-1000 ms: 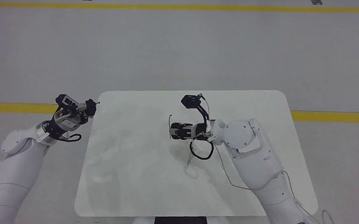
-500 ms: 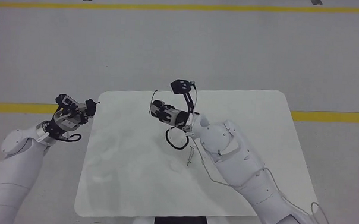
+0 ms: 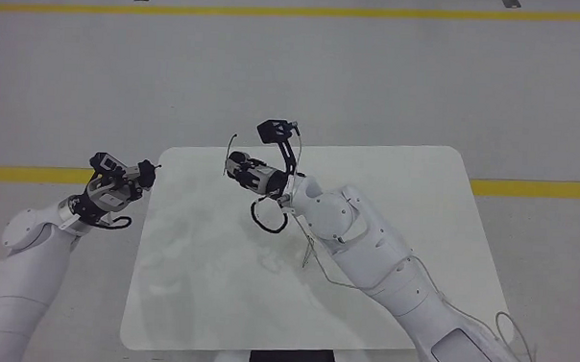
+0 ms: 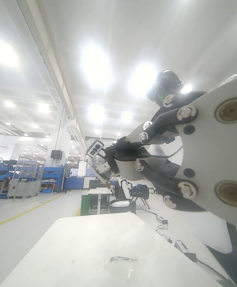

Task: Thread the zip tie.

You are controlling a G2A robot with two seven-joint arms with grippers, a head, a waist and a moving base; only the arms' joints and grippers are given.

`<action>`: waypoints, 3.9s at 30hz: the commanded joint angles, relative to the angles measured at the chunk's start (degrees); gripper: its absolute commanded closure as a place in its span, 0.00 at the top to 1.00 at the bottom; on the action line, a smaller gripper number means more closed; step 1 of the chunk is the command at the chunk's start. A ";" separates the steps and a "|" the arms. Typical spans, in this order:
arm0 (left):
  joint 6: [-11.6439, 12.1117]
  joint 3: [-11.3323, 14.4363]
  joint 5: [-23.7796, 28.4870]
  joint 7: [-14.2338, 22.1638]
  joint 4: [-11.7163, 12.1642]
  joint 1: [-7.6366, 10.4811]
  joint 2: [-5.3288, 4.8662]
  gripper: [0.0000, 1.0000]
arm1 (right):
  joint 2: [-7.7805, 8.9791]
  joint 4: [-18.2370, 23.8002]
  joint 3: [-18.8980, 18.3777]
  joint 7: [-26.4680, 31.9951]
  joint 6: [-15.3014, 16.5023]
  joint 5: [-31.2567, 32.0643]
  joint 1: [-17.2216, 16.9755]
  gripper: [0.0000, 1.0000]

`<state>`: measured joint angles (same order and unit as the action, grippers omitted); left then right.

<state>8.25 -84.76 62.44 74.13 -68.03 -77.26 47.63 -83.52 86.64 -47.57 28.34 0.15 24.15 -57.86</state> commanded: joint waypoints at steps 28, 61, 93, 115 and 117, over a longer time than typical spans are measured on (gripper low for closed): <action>1.19 15.22 2.93 -8.51 -6.36 3.38 5.13 0.00 | 4.78 21.67 -13.55 -3.05 -2.24 15.26 -18.99 0.00; 7.66 16.18 -7.27 -10.72 -8.93 4.60 5.32 0.00 | 4.78 21.67 -13.55 -3.05 -2.24 15.26 -18.99 0.00; 11.23 14.19 -26.22 -18.52 -10.25 6.39 11.74 0.00 | 4.80 20.99 -12.56 -4.51 -0.69 17.03 -19.17 0.00; 11.23 14.19 -26.22 -18.52 -10.25 6.39 11.74 0.00 | 3.86 14.50 -5.70 -22.73 2.68 29.27 -19.94 0.00; 11.23 14.19 -26.22 -18.52 -10.25 6.39 11.74 0.00 | 3.84 14.42 -5.29 -23.01 2.97 30.77 -19.83 0.00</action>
<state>19.48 -70.57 36.22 55.62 -78.28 -70.86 59.38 -79.66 101.12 -53.07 5.58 3.03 54.08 -77.74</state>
